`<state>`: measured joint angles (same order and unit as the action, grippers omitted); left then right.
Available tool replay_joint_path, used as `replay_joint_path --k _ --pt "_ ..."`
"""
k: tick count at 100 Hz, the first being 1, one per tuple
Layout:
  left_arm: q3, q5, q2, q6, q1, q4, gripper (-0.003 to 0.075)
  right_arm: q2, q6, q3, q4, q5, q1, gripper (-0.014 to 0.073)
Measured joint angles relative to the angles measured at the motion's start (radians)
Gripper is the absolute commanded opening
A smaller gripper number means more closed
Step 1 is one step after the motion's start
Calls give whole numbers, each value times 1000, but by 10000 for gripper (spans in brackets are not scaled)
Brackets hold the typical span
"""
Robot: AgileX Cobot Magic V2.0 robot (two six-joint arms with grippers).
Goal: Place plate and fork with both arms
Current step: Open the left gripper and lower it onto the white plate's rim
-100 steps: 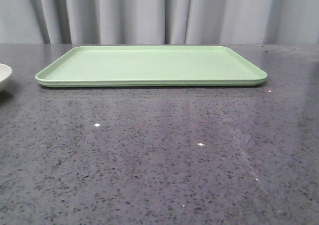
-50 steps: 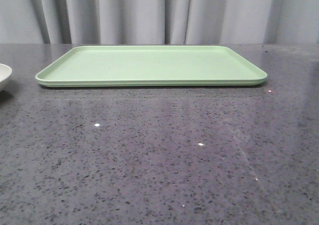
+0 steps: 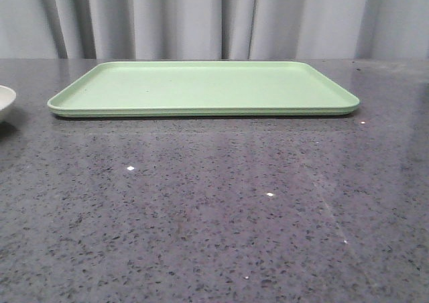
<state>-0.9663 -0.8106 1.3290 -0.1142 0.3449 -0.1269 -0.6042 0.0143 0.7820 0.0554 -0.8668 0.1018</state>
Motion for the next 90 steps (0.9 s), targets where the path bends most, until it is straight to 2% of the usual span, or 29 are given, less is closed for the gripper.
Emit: replay_joint_path --k 79,90 --pt "-10 58 138 -15 0 -24 491 0 0 0 2 -2 0 475" --pt "-10 58 138 -15 0 -27 461 0 0 0 2 -2 0 475"
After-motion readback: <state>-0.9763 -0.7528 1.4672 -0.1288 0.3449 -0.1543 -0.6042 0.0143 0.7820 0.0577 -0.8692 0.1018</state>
